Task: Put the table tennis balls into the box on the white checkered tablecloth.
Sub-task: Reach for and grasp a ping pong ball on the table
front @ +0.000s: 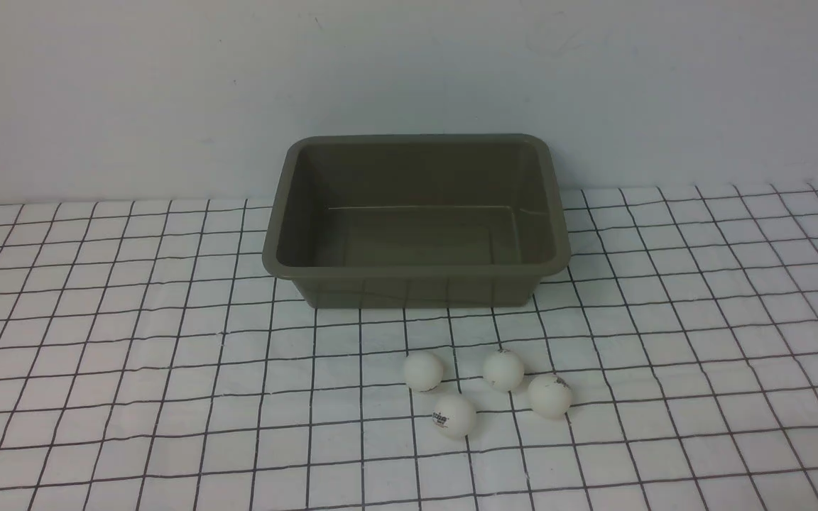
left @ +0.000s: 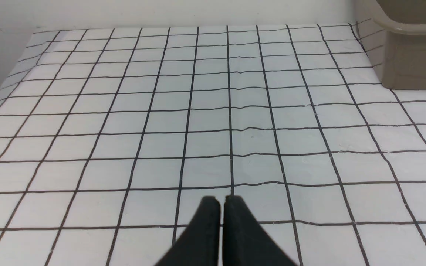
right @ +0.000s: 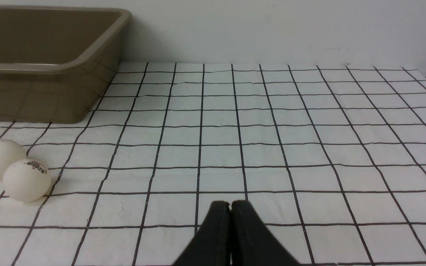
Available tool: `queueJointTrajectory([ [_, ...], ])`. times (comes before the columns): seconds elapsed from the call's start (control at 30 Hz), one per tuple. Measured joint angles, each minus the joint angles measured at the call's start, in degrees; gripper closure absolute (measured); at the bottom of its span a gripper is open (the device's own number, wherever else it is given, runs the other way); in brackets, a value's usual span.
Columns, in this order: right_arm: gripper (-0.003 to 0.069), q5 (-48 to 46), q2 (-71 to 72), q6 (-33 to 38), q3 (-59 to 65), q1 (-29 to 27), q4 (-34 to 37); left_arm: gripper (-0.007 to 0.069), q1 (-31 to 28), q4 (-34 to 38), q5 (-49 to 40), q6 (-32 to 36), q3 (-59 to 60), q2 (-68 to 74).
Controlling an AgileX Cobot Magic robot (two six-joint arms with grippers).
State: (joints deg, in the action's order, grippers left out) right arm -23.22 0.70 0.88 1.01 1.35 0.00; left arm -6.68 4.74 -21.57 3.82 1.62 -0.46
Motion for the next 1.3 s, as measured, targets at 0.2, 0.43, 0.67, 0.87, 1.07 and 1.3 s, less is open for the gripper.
queueJointTrajectory([
  [0.2,0.0669,0.0,0.0,0.0,0.0,0.0,0.0,0.0629,0.0,0.0,0.0,0.0,0.0,0.0],
  [0.43,0.0669,0.0,0.0,0.5,0.0,0.0,0.0,0.0629,0.0,0.0,0.0,0.0,0.0,0.0],
  [0.67,0.0669,0.0,0.0,0.6,0.0,0.0,0.0,0.0629,0.0,0.0,0.0,0.0,0.0,0.0],
  [0.87,0.0669,0.1,0.0,0.6,0.0,0.0,0.0,0.0629,0.0,0.0,0.0,0.0,0.0,0.0],
  [1.07,0.0669,1.7,0.0,-6.0,0.3,0.0,9.4,0.0629,0.0,0.0,0.0,0.0,0.0,0.0],
  [1.3,0.0669,4.5,0.0,-18.2,0.6,0.0,41.1,0.0629,0.0,0.0,0.0,0.0,0.0,0.0],
])
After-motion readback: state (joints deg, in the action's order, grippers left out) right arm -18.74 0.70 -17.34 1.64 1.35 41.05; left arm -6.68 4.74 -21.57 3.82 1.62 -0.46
